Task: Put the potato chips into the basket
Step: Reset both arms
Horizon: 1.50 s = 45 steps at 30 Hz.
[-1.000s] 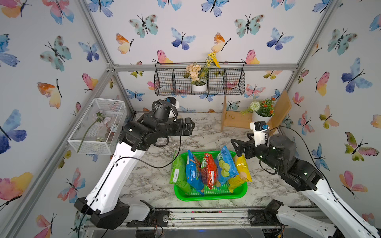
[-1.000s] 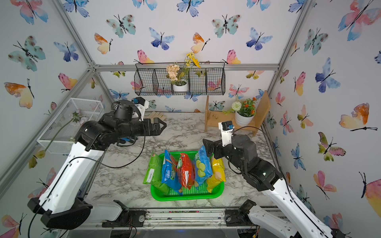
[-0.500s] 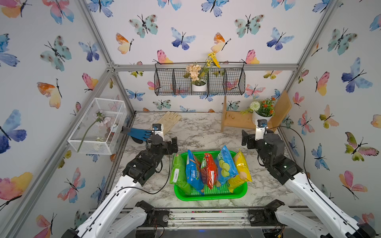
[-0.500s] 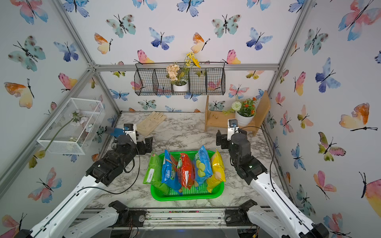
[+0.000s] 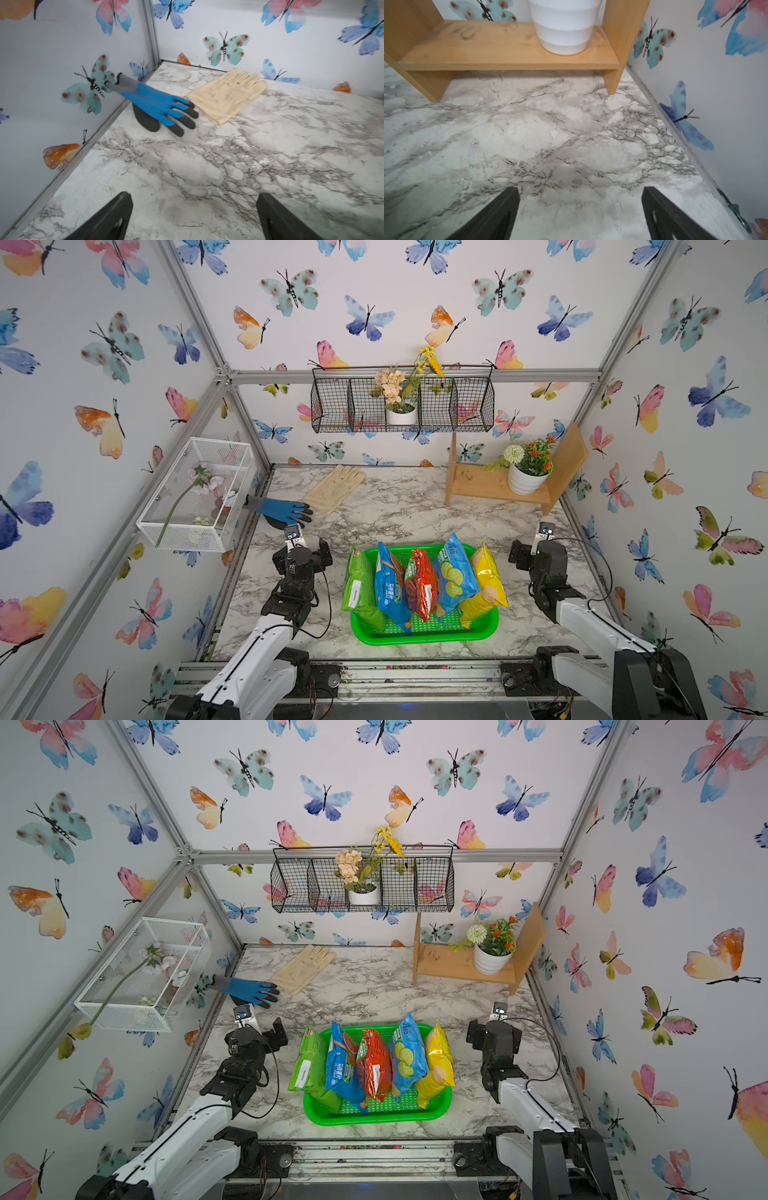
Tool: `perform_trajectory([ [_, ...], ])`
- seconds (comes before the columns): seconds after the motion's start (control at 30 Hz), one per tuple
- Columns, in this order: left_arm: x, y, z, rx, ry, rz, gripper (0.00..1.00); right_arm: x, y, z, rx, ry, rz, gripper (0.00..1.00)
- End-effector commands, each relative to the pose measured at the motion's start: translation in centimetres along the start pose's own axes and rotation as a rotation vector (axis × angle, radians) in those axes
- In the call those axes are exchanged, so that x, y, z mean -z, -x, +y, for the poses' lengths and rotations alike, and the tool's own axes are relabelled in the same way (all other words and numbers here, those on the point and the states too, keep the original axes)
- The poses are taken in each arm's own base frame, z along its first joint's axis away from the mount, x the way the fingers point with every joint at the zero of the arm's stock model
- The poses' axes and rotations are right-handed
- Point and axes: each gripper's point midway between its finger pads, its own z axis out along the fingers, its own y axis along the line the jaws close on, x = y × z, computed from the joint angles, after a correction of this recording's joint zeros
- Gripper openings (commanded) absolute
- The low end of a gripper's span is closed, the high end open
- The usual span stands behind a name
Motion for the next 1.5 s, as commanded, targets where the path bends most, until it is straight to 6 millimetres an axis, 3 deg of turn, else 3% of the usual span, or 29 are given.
perform_trajectory([
  [0.0,-0.1,2.5,0.7,0.08,-0.022,-0.205,0.99,-0.1,2.8,0.8,0.001,0.048,-0.194,0.98],
  [0.2,-1.5,2.0,0.6,0.049,-0.075,-0.245,0.99,-0.8,4.2,3.7,0.001,0.201,-0.319,0.98],
  [0.33,-2.7,1.7,0.1,-0.001,-0.109,-0.237,0.99,-2.0,2.5,5.0,0.045,0.251,-0.31,0.98],
  [0.37,-2.9,1.5,-0.1,-0.008,-0.121,-0.239,0.99,-2.2,3.0,5.2,0.041,0.259,-0.346,0.98],
  [0.47,-3.5,0.1,-0.6,-0.025,-0.151,-0.223,0.99,-4.2,2.1,5.2,0.044,0.235,-0.216,0.98],
  [0.53,-3.8,0.2,-1.0,-0.035,-0.168,-0.248,0.99,-3.8,2.9,5.1,0.034,0.238,-0.285,0.98],
  [0.67,-5.2,-0.4,-1.6,-0.059,-0.179,-0.152,0.99,-4.1,2.5,5.1,0.04,0.232,-0.248,0.98],
  [1.47,-5.5,-0.4,-1.7,-0.068,-0.173,-0.147,0.99,-4.0,2.4,5.0,0.042,0.228,-0.241,0.98],
])
